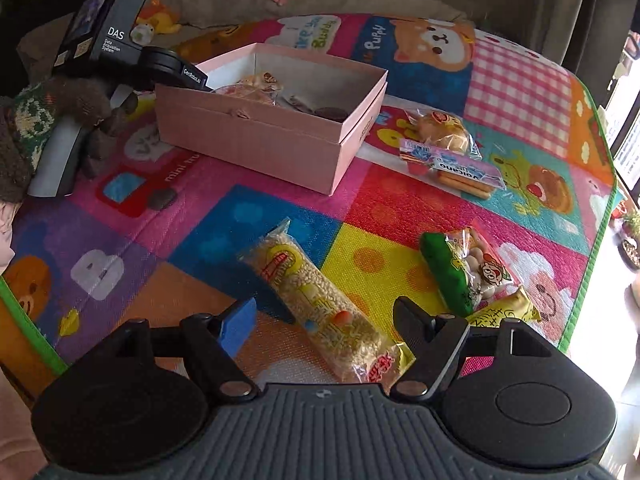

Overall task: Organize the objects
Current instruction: 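Grasp the rice-cracker stick packet with the right tool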

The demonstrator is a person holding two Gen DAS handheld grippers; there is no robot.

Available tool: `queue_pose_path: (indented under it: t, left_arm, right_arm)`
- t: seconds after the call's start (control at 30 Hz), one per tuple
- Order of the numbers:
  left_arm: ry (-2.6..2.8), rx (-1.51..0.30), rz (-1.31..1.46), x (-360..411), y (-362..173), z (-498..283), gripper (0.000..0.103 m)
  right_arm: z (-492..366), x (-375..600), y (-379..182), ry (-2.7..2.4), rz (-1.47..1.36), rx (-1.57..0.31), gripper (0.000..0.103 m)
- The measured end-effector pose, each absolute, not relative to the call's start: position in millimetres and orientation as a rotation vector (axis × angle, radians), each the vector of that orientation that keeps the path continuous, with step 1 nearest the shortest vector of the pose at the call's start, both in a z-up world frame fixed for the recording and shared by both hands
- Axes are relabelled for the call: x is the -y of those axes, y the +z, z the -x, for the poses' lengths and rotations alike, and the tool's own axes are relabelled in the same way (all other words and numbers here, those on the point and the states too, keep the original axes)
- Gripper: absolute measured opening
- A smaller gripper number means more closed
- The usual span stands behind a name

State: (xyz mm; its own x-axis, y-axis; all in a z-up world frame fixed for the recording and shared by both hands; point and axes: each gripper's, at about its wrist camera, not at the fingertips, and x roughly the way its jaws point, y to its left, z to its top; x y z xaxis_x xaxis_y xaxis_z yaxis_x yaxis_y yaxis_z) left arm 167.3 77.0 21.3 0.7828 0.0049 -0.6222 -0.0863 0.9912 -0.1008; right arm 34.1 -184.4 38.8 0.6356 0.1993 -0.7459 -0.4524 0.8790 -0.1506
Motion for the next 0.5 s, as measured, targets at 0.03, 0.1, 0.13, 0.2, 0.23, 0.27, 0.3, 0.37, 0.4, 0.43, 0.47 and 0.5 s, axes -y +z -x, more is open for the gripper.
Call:
queue_pose_path:
  t: [0.03,0.1,0.13,0.2,0.23,0.27,0.3,0.37,0.4,0.43,0.47,0.5]
  left_arm:
    - [0.049,-0.67,0.127,-77.1,21.2,-167.4,0.012]
    - [0.049,-0.67,0.127,-76.9,21.5,-167.1,0.012]
    - [0.049,-0.67,0.126,-76.9,21.5,-167.2,0.012]
    - [0.05,-0.669,0.123,-76.6,21.7,-167.0,0.012]
    - [0.051,-0.669,0.122,-76.3,21.7,-166.7,0.012]
    - [0.051,-0.669,0.122,-76.3,21.6,-166.9,0.012]
    - [0.051,-0.669,0.122,-76.2,21.7,-166.9,0.012]
    - [0.051,-0.669,0.122,-76.0,21.7,-166.7,0.012]
    - [0.051,-0.669,0.122,-76.1,21.8,-166.7,0.012]
    - [0.051,-0.669,0.121,-76.0,21.7,-166.8,0.012]
    - [0.051,-0.669,0.121,-76.1,21.7,-166.8,0.012]
    - [0.051,-0.669,0.122,-76.2,21.8,-166.7,0.012]
  right_arm:
    - [-39.5,179.8,36.1,0.359,0.356,-0.802,0.064]
    - [-52.0,179.8,33.4,0.331,0.328,-0.821,0.061]
    - [-61.2,183.6,32.2,0.308,0.288,-0.834,0.061]
    - [-72.2,192.7,31.6,0.273,0.214,-0.859,0.06]
    - [-75.5,197.9,31.0,0.267,0.18,-0.872,0.056]
    - [-77.2,202.0,30.3,0.266,0.152,-0.886,0.051]
    - [-77.2,204.7,29.7,0.271,0.131,-0.896,0.05]
    - [-72.5,204.1,29.6,0.279,0.123,-0.897,0.044]
    - [-69.9,202.5,29.8,0.288,0.123,-0.899,0.042]
    - [-67.9,200.4,30.1,0.295,0.123,-0.899,0.04]
    - [-66.1,198.1,30.5,0.301,0.125,-0.899,0.039]
    - [-64.7,195.1,30.7,0.304,0.13,-0.899,0.035]
